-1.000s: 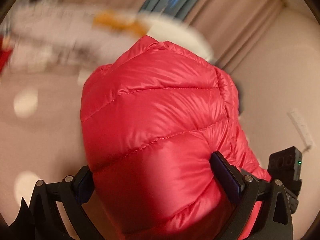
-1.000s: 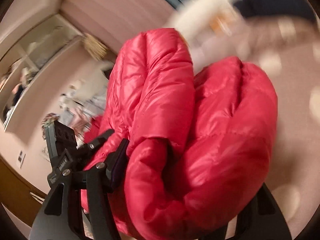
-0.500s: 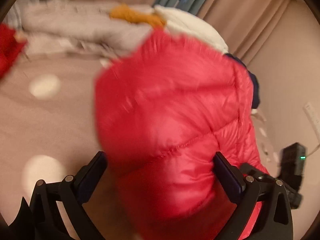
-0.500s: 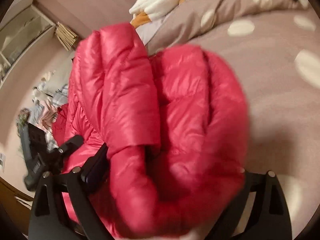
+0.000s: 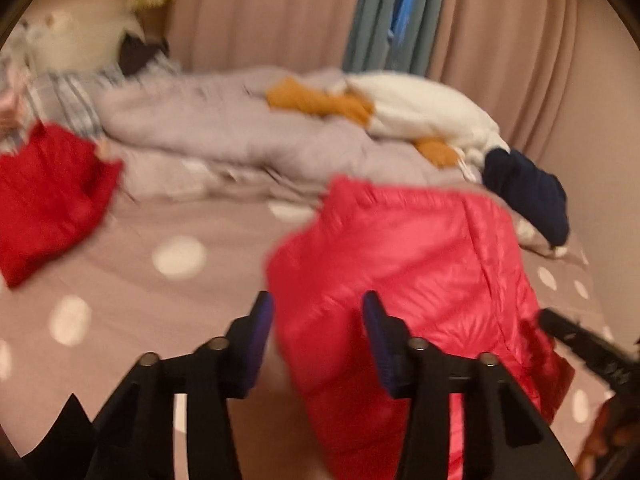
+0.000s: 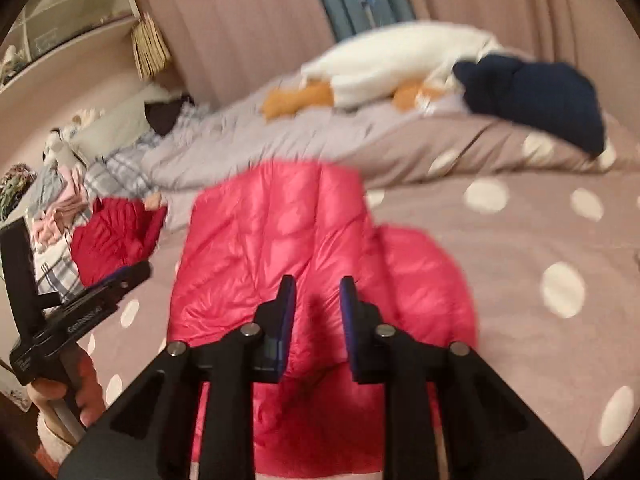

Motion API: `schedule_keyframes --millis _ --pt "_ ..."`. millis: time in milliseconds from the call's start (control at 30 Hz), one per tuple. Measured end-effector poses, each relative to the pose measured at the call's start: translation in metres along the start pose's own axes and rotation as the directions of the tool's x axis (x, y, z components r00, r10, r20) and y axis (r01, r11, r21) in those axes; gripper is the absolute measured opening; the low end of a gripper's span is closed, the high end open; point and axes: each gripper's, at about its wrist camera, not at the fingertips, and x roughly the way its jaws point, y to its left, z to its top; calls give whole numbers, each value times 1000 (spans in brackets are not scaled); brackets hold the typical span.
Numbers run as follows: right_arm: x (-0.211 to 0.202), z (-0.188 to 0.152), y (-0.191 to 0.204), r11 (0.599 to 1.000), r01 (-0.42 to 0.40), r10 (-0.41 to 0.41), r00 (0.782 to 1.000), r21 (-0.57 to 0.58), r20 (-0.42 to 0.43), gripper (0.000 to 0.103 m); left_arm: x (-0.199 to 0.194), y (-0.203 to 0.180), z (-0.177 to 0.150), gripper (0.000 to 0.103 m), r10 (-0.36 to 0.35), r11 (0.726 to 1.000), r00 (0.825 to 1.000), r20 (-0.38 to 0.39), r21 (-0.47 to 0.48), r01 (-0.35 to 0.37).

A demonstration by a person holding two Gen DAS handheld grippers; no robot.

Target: Fold large clothes

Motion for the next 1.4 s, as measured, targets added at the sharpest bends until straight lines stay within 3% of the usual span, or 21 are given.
schedule_keyframes --millis 100,200,267,367,467,600,700,800,900,1033,1100,1167,1200,1233,1367,1400 --pt "28 -13 -2 998 39 -35 994 40 -99 18 24 -16 -16 43 18 997 998 -60 70 -14" --pt "50 -23 -12 996 55 -43 988 75 -151 16 34 -30 -30 52 112 984 994 -18 144 -108" --pt "62 -25 -4 996 79 -70 982 46 -173 16 38 -40 -33 52 162 974 987 -14 164 -158" --pt "69 -27 6 992 123 -123 977 -7 -172 16 46 -43 -30 52 170 976 985 -13 141 -166" --pt "72 -23 3 993 115 -111 981 13 -162 16 43 -39 -27 52 158 980 987 -18 123 -154" --pt "45 -23 -2 995 84 -78 990 45 -120 17 23 -38 -22 52 181 977 983 -26 123 -176" --pt "15 -17 6 992 123 -119 990 43 -78 23 -12 -32 -23 52 167 985 986 -18 33 -167" --pt "-38 -11 22 990 143 -143 990 5 -1 24 -61 -42 -25 52 146 986 987 65 66 -150" --pt "-87 -14 40 988 152 -150 987 -34 59 28 -122 -60 -35 52 173 969 966 192 142 -202" --pt "-152 -34 63 983 167 -157 980 -75 126 49 -189 -65 -48 52 87 983 972 217 142 -120" --pt "-176 -47 72 979 177 -160 975 -104 157 52 -216 -65 -54 52 65 986 972 227 138 -98" --pt "-202 -60 78 970 209 -184 965 -128 185 58 -241 -69 -61 63 66 982 964 259 157 -109" --pt "-210 -64 79 967 217 -190 962 -132 196 62 -251 -71 -65 81 69 980 959 276 164 -117" --pt "-222 -70 80 965 226 -195 957 -132 213 72 -264 -72 -69 96 69 979 950 304 165 -123" --pt "-260 -83 83 964 242 -204 937 -105 285 102 -293 -76 -82 100 77 976 917 392 159 -151" --pt "-267 -85 84 965 241 -202 934 -100 295 103 -299 -76 -85 101 73 977 916 394 158 -146"
